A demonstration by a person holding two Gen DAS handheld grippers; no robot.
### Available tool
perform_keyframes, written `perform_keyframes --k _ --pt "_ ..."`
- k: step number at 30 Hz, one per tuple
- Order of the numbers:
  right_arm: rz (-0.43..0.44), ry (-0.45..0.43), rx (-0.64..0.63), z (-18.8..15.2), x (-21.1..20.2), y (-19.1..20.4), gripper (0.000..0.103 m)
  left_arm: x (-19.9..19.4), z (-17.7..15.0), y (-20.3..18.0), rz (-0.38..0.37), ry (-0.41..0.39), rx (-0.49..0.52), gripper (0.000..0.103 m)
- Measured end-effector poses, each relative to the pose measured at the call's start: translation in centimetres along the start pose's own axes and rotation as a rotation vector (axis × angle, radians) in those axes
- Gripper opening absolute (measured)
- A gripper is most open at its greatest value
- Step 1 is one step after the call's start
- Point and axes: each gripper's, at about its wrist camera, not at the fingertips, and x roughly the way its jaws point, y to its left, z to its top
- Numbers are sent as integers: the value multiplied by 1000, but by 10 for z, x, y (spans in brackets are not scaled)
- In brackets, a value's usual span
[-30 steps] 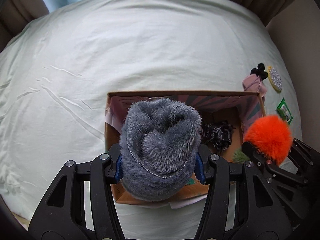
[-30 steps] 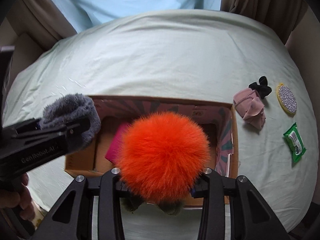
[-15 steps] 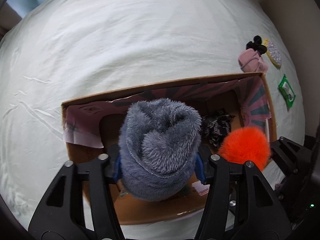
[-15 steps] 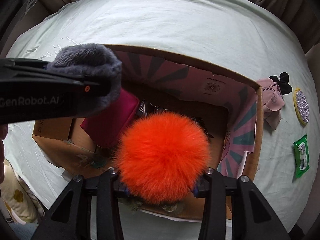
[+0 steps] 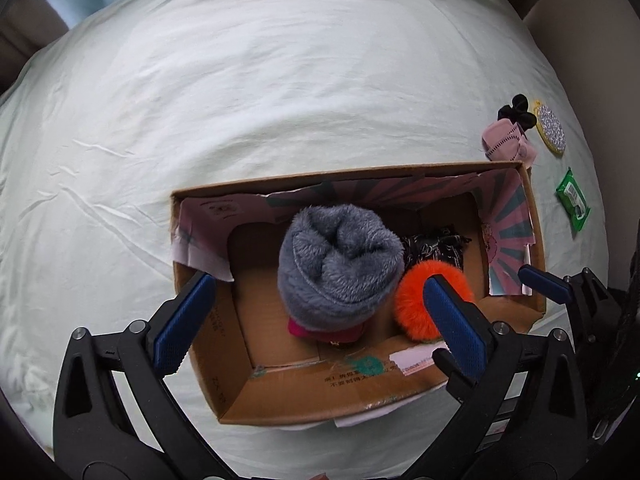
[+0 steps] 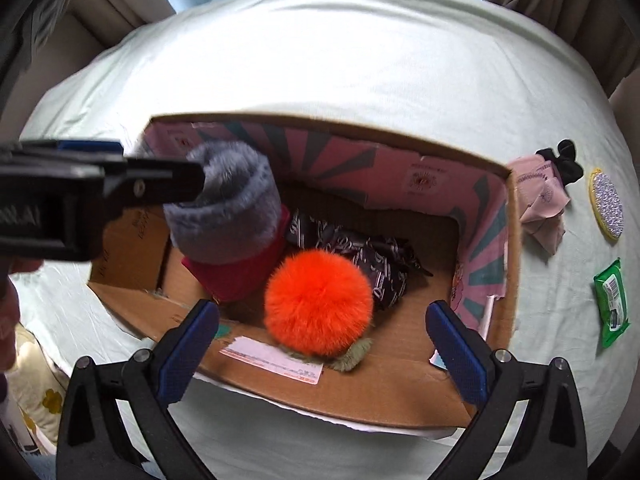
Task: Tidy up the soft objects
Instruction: 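Open both tools to release the sock and pompom into the box, then move both tools back toward the green wipes pack and glitter sponge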
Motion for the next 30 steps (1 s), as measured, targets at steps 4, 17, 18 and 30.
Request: perform_keyframes --k 4,17,18,30 --pt "-4 -11 0 0 -14 1 103 -16 -7 3 -3 -23 -16 103" --pt "-37 -134 30 -13 -81 2 103 -92 -44 6 13 -144 -41 103" --pt "-38 -143 29 -14 -88 2 103 -98 -47 6 16 -153 -49 103" --pt "-77 -301 45 -38 -183 2 103 -176 -91 -2 75 -278 -151 103"
